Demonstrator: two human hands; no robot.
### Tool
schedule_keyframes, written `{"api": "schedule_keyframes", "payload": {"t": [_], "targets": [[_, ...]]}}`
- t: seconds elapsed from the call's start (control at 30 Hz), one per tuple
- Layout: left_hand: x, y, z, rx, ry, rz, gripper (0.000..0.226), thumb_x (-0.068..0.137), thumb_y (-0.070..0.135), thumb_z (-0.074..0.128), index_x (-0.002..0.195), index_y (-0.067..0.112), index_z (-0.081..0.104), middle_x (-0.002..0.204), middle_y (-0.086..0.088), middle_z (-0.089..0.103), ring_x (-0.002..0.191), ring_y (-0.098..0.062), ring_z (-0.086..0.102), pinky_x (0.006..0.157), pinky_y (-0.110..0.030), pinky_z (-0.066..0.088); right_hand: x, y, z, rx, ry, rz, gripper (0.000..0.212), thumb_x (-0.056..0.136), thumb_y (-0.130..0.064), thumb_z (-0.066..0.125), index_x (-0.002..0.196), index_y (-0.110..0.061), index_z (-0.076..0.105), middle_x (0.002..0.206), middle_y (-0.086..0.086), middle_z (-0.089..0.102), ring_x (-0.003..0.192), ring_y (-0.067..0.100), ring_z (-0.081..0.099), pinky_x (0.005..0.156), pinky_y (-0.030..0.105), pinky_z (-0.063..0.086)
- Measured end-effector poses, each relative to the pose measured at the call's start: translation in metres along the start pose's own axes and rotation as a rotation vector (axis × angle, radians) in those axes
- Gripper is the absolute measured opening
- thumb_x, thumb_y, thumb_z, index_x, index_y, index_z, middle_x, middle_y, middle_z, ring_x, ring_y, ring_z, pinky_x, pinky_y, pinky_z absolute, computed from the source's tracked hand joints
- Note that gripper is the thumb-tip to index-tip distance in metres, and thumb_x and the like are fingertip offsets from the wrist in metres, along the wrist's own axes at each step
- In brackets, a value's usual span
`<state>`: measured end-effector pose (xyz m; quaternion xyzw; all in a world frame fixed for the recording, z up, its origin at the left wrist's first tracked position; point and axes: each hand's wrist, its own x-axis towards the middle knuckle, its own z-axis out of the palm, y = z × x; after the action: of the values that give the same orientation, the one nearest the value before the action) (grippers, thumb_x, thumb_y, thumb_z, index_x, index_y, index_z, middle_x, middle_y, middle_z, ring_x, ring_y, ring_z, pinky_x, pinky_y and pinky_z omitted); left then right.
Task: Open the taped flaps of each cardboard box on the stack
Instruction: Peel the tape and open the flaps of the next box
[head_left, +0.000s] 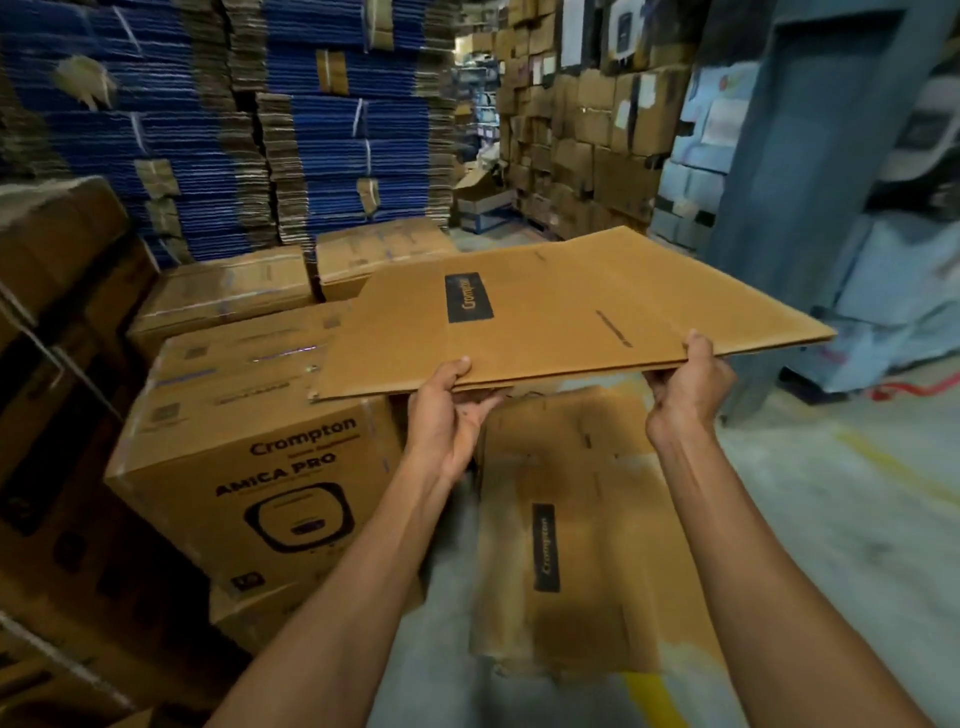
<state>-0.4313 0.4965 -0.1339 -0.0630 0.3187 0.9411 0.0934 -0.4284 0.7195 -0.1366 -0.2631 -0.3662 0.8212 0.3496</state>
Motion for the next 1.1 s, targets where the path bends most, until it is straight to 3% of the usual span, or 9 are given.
{"api": "schedule_keyframes", "payload": {"t": [0.1, 0.3, 0.57, 0.7, 0.83, 0.9, 0.97, 1.0, 1.1], "targets": [[0.020, -0.038, -0.011, 0.040, 0.028, -0.119, 0.016, 0.100, -0.001, 0.052, 0.112, 0.004, 0.061, 0.123, -0.021, 0.066, 0.117, -0.035, 0.063, 0.104, -0.060, 0.047, 0.018, 0.009, -0.043, -0.005, 0.070, 0.052, 0.004, 0.100, -0.021, 0.059, 0.101, -0.018, 0.057, 0.089, 0.002, 0.068, 0.072, 0.014, 0.067, 0.056, 0.028, 0.053], [0.054, -0.111, -0.065, 0.098, 0.116, -0.320, 0.039, 0.100, -0.002, 0.051, 0.138, 0.009, 0.051, 0.118, -0.019, 0.073, 0.113, -0.035, 0.067, 0.099, -0.057, 0.050, 0.053, 0.060, -0.122, -0.110, 0.201, 0.232, 0.009, 0.100, -0.026, 0.064, 0.095, -0.020, 0.061, 0.068, -0.005, 0.066, 0.048, 0.010, 0.054, 0.046, 0.025, 0.037], [0.098, -0.217, -0.171, 0.160, 0.329, -0.478, 0.033, 0.101, 0.001, 0.051, 0.134, 0.004, 0.055, 0.119, -0.022, 0.072, 0.095, -0.032, 0.074, 0.093, -0.050, 0.056, 0.108, 0.173, -0.215, -0.176, 0.261, 0.404, 0.011, 0.100, -0.023, 0.064, 0.100, -0.013, 0.067, 0.079, -0.001, 0.071, 0.068, 0.013, 0.065, 0.064, 0.031, 0.046], [0.107, -0.280, -0.222, 0.242, 0.479, -0.516, 0.037, 0.098, 0.003, 0.059, 0.135, -0.005, 0.055, 0.097, -0.018, 0.076, 0.081, -0.026, 0.076, 0.083, -0.043, 0.062, 0.142, 0.229, -0.268, -0.305, 0.296, 0.456, 0.013, 0.101, -0.025, 0.063, 0.108, -0.014, 0.063, 0.082, 0.002, 0.064, 0.067, 0.017, 0.057, 0.059, 0.032, 0.040], [0.112, -0.341, -0.255, 0.244, 0.681, -0.641, 0.063, 0.085, 0.019, 0.078, 0.137, -0.003, 0.052, 0.129, -0.023, 0.066, 0.124, -0.038, 0.061, 0.103, -0.040, 0.049, 0.174, 0.269, -0.315, -0.413, 0.393, 0.505, 0.018, 0.099, -0.027, 0.066, 0.100, -0.011, 0.059, 0.075, 0.004, 0.054, 0.065, 0.019, 0.052, 0.055, 0.034, 0.043], [0.110, -0.362, -0.267, 0.182, 0.720, -0.638, 0.076, 0.076, 0.022, 0.084, 0.141, 0.001, 0.049, 0.140, -0.017, 0.059, 0.125, -0.035, 0.060, 0.109, -0.043, 0.047, 0.183, 0.283, -0.336, -0.457, 0.469, 0.542, 0.024, 0.096, -0.028, 0.071, 0.095, -0.009, 0.056, 0.077, 0.006, 0.055, 0.067, 0.020, 0.055, 0.056, 0.034, 0.047], [0.111, -0.376, -0.278, 0.158, 0.758, -0.644, 0.065, 0.088, 0.015, 0.075, 0.143, 0.000, 0.045, 0.142, -0.016, 0.056, 0.129, -0.035, 0.056, 0.109, -0.044, 0.047, 0.187, 0.295, -0.353, -0.488, 0.515, 0.576, 0.029, 0.092, -0.028, 0.075, 0.089, -0.008, 0.054, 0.078, 0.008, 0.058, 0.069, 0.021, 0.058, 0.055, 0.032, 0.050], [0.114, -0.380, -0.285, 0.161, 0.772, -0.653, 0.055, 0.094, 0.011, 0.069, 0.142, -0.002, 0.046, 0.140, -0.017, 0.055, 0.129, -0.035, 0.054, 0.103, -0.043, 0.052, 0.188, 0.301, -0.360, -0.498, 0.534, 0.600, 0.030, 0.091, -0.027, 0.077, 0.087, -0.007, 0.054, 0.079, 0.009, 0.060, 0.069, 0.021, 0.060, 0.056, 0.031, 0.051], [0.122, -0.387, -0.304, 0.189, 0.775, -0.755, 0.021, 0.101, 0.005, 0.058, 0.119, -0.005, 0.058, 0.141, -0.021, 0.054, 0.098, -0.034, 0.059, 0.055, -0.037, 0.061, 0.187, 0.315, -0.376, -0.511, 0.558, 0.686, 0.023, 0.092, -0.018, 0.075, 0.084, -0.009, 0.055, 0.083, 0.010, 0.064, 0.071, 0.022, 0.062, 0.058, 0.031, 0.052]]}}
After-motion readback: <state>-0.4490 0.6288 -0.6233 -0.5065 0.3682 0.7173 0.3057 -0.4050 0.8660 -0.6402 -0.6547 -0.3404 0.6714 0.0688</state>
